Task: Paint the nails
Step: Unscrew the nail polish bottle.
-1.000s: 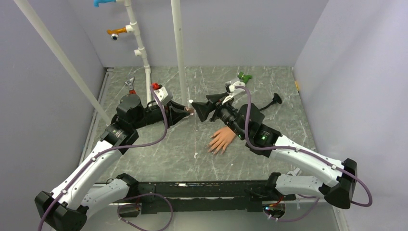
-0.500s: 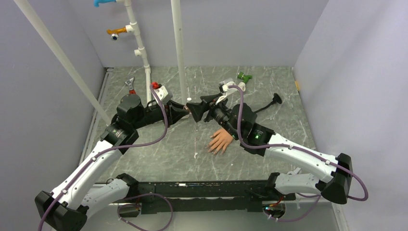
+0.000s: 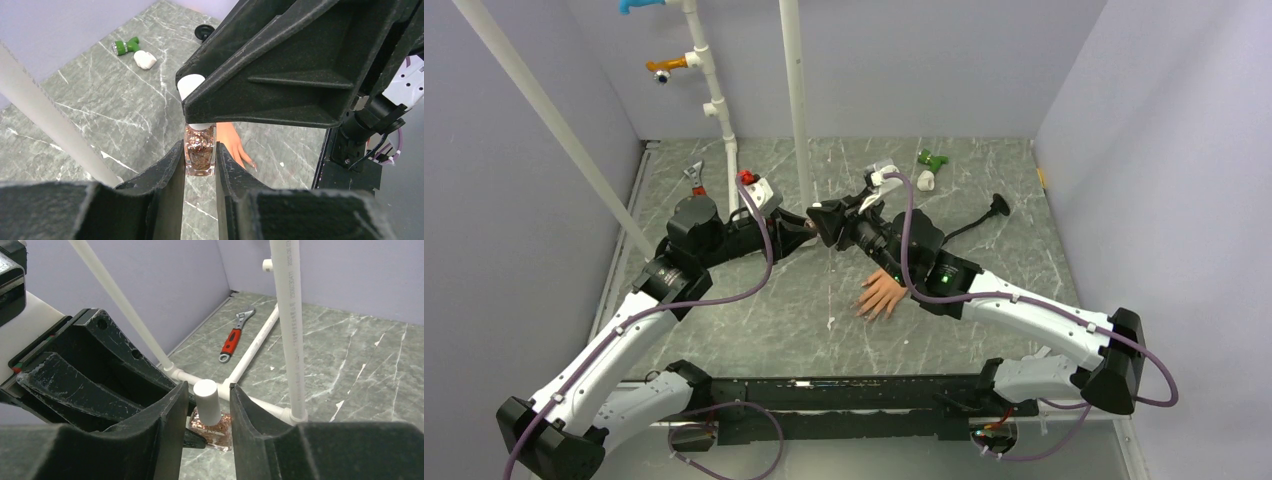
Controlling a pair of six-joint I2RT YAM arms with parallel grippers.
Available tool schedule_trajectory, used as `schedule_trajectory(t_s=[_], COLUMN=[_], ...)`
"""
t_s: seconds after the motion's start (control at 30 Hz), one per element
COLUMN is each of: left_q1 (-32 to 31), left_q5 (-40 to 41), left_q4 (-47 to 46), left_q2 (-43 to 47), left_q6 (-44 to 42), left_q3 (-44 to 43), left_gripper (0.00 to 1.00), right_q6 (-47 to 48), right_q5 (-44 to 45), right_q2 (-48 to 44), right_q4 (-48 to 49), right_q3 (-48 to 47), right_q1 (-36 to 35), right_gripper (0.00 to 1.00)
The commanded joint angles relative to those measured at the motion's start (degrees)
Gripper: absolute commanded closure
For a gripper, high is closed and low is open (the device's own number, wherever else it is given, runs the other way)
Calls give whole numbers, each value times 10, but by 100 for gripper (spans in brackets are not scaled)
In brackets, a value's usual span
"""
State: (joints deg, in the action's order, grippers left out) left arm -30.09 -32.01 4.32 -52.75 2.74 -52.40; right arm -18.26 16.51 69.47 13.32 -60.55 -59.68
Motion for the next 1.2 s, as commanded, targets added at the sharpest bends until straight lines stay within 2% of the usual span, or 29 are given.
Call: schedule_trajectory(t_s=[0.0, 0.23, 0.4, 0.73, 1.0, 1.17], left_q1=[2, 1, 4, 16, 17, 17], left_q5=[4, -2, -13, -94, -198, -245], left_q4=[-11, -17, -23, -56, -59, -59], left_q2=[2, 6, 10, 16, 18, 13], left_q6=[5, 12, 20, 30, 5, -5], left_q3=[-15, -12, -10, -3, -1, -3], left_gripper=[100, 100, 100, 100, 100, 100], right_q6=[0, 8, 26, 102, 118, 98], right_q5=[6, 0, -28, -133, -197, -300], right_q2=[2, -8, -27, -76, -91, -104], right_q4=[28, 45, 83, 219, 237, 237], right_q3=[-24, -1, 33, 139, 158, 162], right_q1=[-4, -4, -3, -3, 7, 44], right_gripper=[65, 80, 87, 90, 91, 91])
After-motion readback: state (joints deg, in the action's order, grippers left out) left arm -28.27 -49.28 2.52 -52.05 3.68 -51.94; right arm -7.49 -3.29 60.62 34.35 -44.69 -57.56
